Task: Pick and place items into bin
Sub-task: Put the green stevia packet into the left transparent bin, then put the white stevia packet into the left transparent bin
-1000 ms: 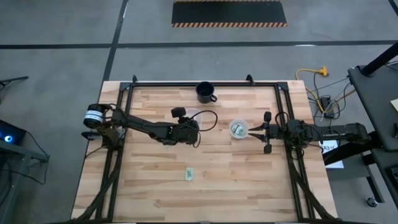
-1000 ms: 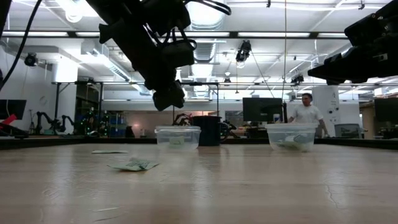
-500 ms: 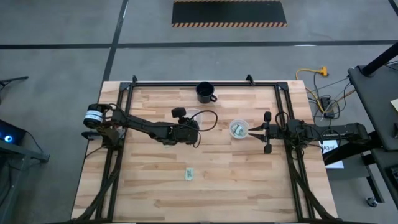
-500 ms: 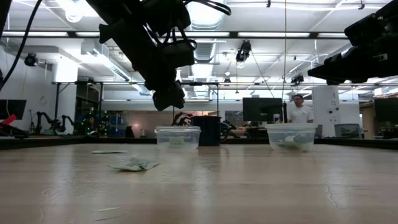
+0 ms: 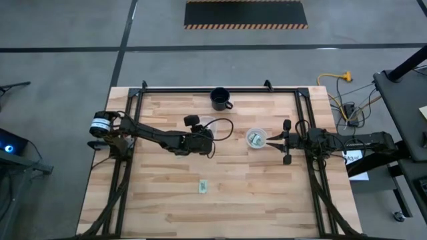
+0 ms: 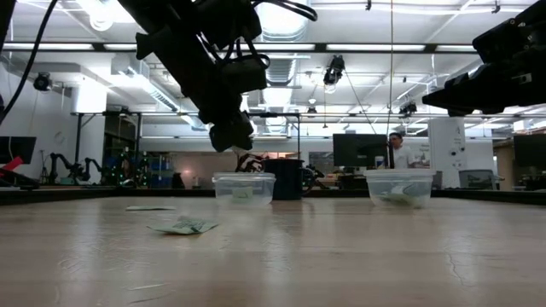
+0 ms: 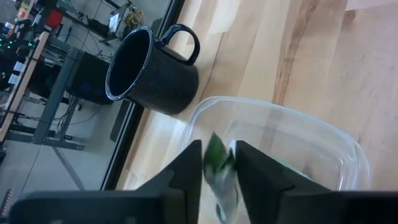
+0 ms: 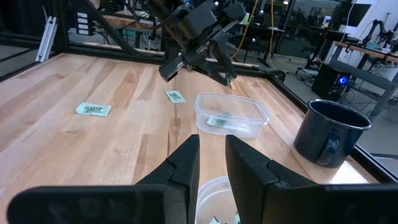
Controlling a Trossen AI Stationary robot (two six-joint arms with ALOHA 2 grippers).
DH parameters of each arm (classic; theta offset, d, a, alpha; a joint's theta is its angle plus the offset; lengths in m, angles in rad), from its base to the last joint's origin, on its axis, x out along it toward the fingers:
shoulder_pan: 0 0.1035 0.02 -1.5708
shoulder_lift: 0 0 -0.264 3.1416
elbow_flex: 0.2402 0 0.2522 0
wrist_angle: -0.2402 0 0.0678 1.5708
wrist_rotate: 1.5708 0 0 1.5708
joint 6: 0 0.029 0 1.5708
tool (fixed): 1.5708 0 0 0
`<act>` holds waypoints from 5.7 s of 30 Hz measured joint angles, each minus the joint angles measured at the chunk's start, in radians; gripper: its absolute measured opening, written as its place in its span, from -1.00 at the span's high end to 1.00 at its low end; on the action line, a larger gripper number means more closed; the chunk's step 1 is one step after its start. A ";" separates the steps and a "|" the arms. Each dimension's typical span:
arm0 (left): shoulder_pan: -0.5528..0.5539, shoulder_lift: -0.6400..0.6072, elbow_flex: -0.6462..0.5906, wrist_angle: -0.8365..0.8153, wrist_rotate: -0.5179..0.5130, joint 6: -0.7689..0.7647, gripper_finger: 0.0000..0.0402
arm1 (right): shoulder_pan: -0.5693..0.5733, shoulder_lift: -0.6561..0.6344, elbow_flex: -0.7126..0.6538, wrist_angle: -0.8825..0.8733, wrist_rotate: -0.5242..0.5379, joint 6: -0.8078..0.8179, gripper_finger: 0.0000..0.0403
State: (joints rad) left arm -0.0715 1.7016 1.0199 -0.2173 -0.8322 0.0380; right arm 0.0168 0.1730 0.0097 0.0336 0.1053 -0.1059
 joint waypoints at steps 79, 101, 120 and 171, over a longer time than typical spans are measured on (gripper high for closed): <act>-0.346 -0.145 0.155 -0.250 0.718 -0.242 0.36 | 0.000 0.000 0.000 0.000 0.000 0.000 0.66; -0.296 -0.083 0.150 -0.292 0.718 -0.188 0.36 | 0.000 0.000 0.000 0.000 0.000 0.000 0.66; -0.275 -0.052 0.146 -0.296 0.721 -0.190 0.36 | 0.000 0.000 0.000 0.000 0.000 0.000 0.66; -0.268 -0.060 0.154 0.181 0.694 -0.108 0.36 | 0.000 0.000 0.000 0.000 0.000 0.000 0.66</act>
State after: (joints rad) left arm -0.3393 1.6421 1.1744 -0.0359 -0.1383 -0.0696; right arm 0.0167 0.1730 0.0097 0.0338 0.1051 -0.1059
